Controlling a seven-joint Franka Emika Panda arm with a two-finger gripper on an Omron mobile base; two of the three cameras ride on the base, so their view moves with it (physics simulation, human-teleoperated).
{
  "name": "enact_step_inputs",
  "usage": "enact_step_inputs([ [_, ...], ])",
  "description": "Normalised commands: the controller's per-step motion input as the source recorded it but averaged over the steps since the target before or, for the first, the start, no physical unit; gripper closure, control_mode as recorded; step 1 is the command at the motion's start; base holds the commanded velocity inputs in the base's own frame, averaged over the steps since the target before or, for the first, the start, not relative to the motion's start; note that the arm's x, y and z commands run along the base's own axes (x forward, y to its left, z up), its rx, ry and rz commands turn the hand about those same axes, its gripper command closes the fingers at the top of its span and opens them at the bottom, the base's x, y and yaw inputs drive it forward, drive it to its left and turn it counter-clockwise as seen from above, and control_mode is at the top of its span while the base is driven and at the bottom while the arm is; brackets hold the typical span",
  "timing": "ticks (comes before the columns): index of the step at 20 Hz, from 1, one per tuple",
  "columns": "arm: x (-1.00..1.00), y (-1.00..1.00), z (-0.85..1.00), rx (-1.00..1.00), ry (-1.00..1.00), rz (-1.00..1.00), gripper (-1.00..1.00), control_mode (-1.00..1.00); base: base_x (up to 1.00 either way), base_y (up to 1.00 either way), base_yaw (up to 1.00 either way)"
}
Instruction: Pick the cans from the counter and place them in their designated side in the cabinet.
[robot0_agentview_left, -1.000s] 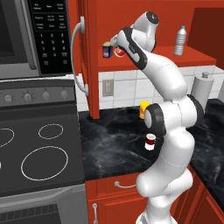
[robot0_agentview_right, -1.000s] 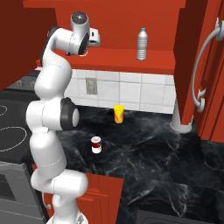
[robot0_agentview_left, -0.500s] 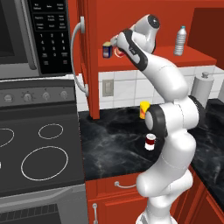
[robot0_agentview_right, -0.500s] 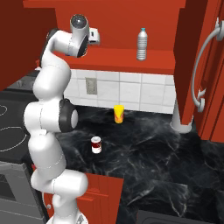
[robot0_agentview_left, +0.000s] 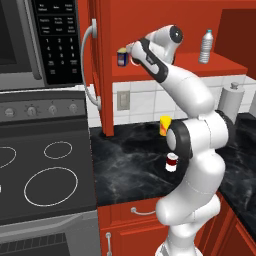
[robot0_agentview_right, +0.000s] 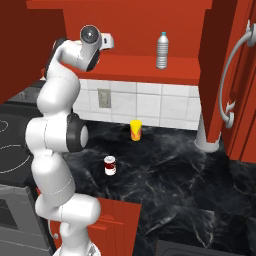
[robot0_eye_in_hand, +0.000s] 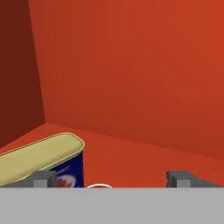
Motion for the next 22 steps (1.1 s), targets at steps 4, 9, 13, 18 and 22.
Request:
enact_step_inputs([
  [4,0.25,0.0,-0.03,-0.02,-0.14,0.0,-1.0,-1.0,0.0,0.0,0.0],
  [9,0.11,0.0,0.0,-0.03,-0.18,0.01,-1.0,-1.0,0.0,0.0,0.0],
  [13,-0.03,0.0,0.04,-0.02,-0.22,0.03,-1.0,-1.0,0.0,0.0,0.0],
  [18,-0.07,0.0,0.07,-0.01,-0.23,0.04,-1.0,-1.0,0.0,0.0,0.0],
  [22,-0.15,0.0,0.04,-0.01,-0.2,0.05,-1.0,-1.0,0.0,0.0,0.0],
])
